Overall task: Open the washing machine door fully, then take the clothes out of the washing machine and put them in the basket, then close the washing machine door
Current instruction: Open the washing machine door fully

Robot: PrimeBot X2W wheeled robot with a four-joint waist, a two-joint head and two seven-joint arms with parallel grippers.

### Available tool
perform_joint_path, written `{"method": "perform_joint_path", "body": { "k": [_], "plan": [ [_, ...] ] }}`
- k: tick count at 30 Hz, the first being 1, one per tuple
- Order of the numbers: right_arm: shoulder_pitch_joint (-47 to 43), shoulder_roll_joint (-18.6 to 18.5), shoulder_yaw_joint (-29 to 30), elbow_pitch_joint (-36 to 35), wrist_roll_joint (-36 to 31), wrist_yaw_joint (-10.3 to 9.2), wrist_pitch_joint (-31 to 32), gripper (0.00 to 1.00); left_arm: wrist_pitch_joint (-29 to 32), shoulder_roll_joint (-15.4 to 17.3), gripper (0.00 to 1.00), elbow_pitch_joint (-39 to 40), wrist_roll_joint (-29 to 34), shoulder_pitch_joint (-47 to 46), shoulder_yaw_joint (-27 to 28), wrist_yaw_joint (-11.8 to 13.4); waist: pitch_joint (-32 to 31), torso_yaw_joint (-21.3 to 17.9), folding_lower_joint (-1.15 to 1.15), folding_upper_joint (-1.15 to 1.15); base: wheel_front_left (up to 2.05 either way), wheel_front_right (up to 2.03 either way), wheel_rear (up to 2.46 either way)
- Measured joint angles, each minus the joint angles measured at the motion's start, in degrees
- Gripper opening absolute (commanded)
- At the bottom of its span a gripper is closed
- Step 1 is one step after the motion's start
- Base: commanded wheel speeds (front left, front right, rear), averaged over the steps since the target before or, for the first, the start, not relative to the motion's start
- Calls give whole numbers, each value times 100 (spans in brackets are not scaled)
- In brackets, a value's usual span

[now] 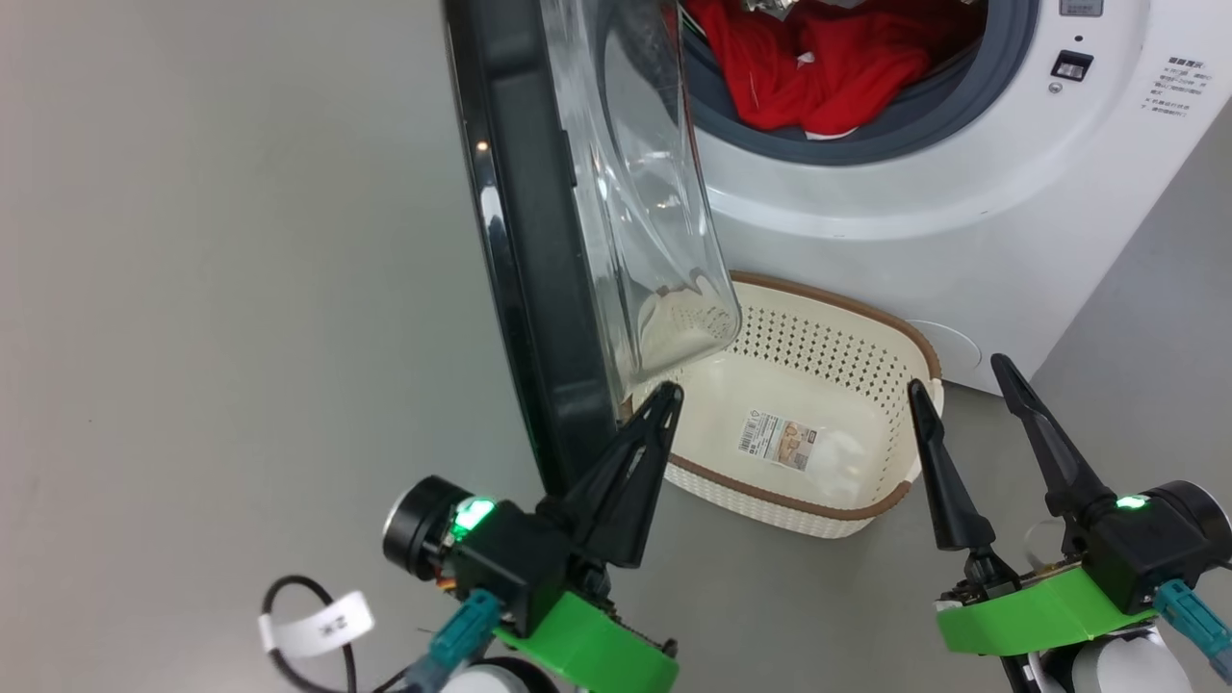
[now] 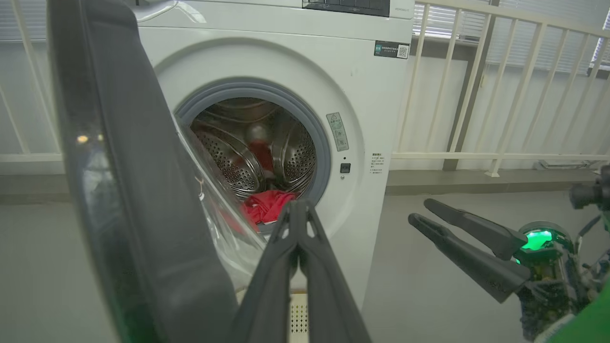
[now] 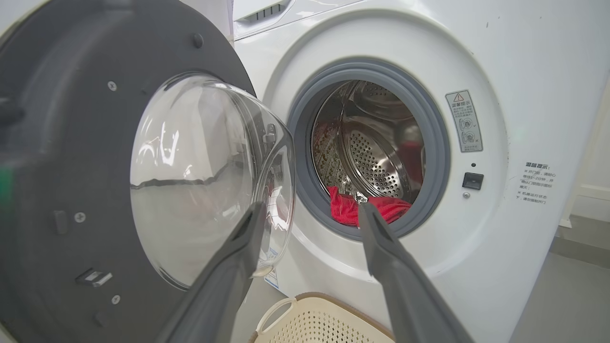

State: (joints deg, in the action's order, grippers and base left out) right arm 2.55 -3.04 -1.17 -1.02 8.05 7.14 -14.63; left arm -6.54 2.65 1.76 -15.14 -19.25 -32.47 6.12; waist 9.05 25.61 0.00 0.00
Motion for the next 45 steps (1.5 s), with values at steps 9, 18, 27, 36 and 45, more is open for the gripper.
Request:
{"method": "perform_joint_path", "body": {
  "k": [9,18,27,36,45],
  "plan": [
    [3,0,-5,2,65,0,0,100,147,16,0,-667,53,-90,-30,168,46,-30,0,0,0,0,0],
    [3,0,-2,2,65,0,0,100,132,13,0,-854,-15,-92,-11,208,27,21,0,0,0,0,0],
    [2,0,-8,4,65,0,0,100,45,52,0,-826,-135,-55,142,310,4,147,0,0,0,0,0],
    [-2,0,-26,11,65,0,0,100,-11,246,0,-803,-264,59,436,519,-66,304,0,0,0,0,0],
    [-8,0,-83,-16,63,0,9,100,-19,423,0,-739,-324,189,693,706,-52,391,0,0,0,0,0]
  ]
}}
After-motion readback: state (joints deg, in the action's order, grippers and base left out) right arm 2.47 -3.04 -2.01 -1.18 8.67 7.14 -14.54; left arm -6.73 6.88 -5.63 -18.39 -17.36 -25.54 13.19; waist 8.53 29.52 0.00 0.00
